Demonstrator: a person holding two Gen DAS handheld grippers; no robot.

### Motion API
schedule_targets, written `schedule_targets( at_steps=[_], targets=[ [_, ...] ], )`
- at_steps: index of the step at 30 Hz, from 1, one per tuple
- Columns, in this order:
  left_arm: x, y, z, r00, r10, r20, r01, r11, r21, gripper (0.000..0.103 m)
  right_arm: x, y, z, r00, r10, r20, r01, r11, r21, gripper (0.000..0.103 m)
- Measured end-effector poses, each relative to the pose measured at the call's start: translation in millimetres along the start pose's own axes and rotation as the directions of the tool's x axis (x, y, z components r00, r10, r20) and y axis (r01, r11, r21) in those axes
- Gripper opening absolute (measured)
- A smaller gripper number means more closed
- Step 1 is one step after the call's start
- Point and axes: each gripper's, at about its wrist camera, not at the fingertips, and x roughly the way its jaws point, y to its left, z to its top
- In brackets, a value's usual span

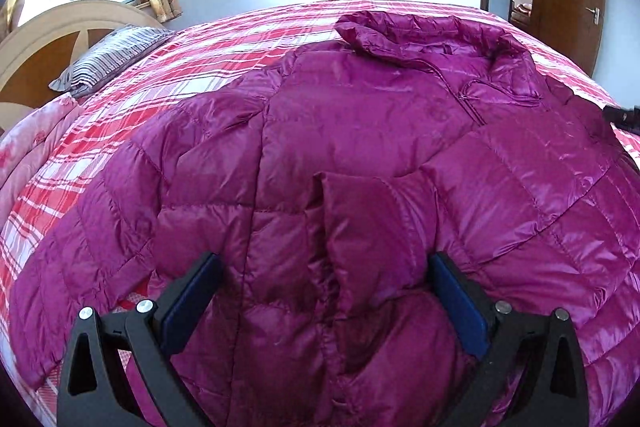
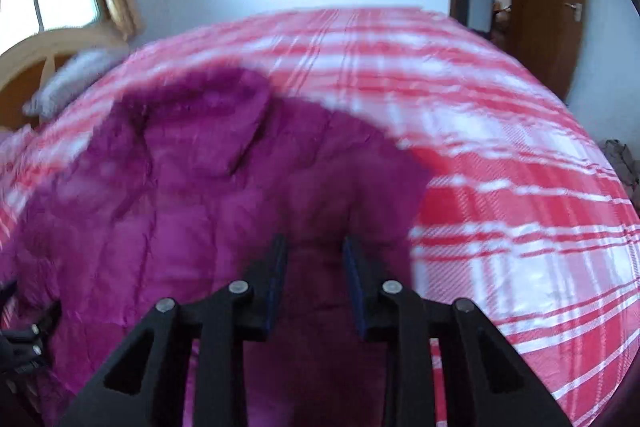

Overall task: Fold large clothes
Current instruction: 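Carry the sleeve across the jacket body and open the right tool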

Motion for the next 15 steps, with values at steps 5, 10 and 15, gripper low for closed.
schedule_targets(
  at_steps=[5,10,15],
  targets=[
    [1,1,0,1.000,-0.006,-0.003,0.006,1.000,-0.004,0.102,11,-11,17,0.998,-0.065,-0.002,0.065,0.998,0.023,0.034],
    [1,0,0,1.000,0.003,0.001,-0.003,1.000,0.005,0.102,50,-4,8,0.992,-0.104,-0.078,0.102,0.994,-0.031,0.035],
    [3,-2,0,1.000,0.011,0.002,-0.011,1.000,0.012,0.102,47,-7,11,0.990,-0.102,-0.099,0.098,0.994,-0.047,0.034]
  ],
)
